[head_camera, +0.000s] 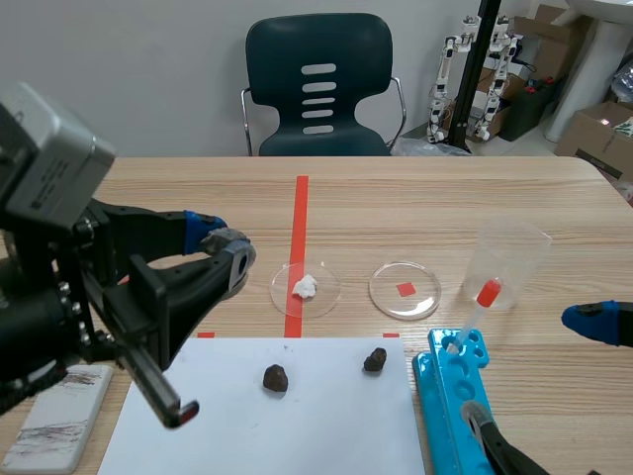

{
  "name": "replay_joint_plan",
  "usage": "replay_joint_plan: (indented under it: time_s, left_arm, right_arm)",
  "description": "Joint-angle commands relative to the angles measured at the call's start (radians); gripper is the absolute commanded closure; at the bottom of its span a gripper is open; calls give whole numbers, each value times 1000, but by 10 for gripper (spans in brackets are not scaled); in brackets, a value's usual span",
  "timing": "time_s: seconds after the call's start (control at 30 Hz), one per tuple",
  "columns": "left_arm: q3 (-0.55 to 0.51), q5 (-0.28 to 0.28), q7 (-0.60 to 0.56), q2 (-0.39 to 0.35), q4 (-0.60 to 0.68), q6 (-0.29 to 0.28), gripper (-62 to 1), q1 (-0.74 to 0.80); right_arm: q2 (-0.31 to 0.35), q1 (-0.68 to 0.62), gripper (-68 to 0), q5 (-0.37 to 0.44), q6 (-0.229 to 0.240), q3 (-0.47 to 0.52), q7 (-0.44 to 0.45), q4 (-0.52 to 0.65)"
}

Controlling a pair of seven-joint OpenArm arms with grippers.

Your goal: Lower the mineral onto the iron filings and hold still

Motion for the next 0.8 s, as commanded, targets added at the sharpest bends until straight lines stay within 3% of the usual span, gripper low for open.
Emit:
replay_joint_plan:
  time_s: [0.0,0.1,0.77]
  left_arm:
    - [-4,18,-37,2,25,6,-116,28]
    - [-3,60,-52,3,56,6,-116,84]
    - [-3,60,-50,3,61,6,-116,116]
  right_arm:
    - [0,3,-647,11,1,6,11,5]
    - [0,3,-647,11,1,6,11,5]
    - [0,3,-647,11,1,6,11,5]
